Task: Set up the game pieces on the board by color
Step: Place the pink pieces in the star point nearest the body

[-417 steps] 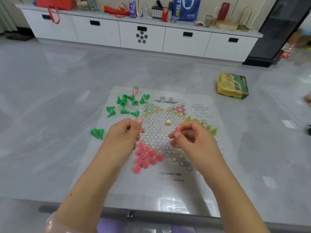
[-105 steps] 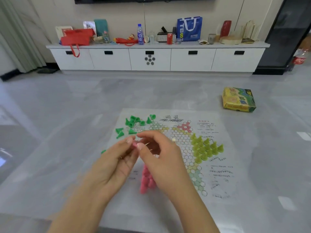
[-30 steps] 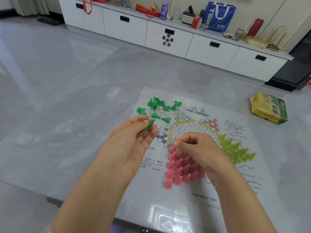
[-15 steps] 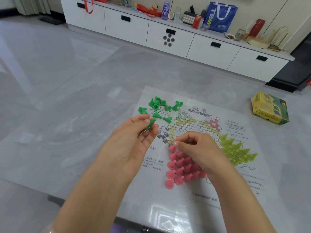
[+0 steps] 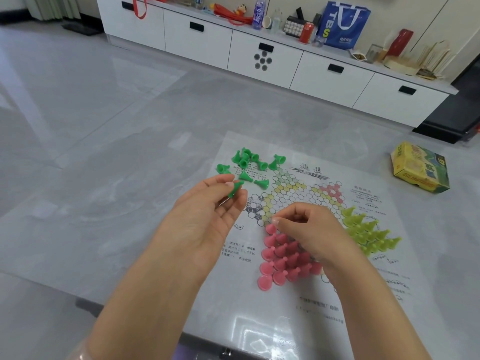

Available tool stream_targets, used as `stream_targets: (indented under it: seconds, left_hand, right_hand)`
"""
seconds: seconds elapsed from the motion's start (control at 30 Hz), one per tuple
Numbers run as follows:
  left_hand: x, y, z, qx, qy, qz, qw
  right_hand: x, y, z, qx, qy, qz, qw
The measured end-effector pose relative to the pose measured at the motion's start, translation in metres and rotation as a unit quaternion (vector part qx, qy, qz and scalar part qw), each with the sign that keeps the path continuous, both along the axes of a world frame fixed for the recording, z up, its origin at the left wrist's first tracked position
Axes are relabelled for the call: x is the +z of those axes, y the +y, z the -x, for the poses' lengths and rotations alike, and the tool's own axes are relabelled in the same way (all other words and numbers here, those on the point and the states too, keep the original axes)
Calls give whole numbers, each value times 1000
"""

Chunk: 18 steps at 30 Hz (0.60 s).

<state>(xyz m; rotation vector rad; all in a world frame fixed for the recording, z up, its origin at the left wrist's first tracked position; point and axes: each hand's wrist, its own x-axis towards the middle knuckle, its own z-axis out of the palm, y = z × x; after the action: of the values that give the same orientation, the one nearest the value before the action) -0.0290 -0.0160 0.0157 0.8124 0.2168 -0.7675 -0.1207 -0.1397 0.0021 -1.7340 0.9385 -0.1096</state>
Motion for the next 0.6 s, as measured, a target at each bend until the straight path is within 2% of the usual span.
stream_targets:
  seconds: [0.43, 0.53, 0.6]
  left_hand:
    - [0, 1, -1, -4, -1, 2, 1000]
    - [-1, 0, 1, -32, -20, 10, 999]
    - [-2, -2, 4, -58, -36, 14, 998]
  right_hand:
    - [4, 0, 2, -14, -2, -3, 1000]
    - [13, -3, 3, -18, -78, 68, 994]
    - [25, 3, 3, 23, -151, 77, 985]
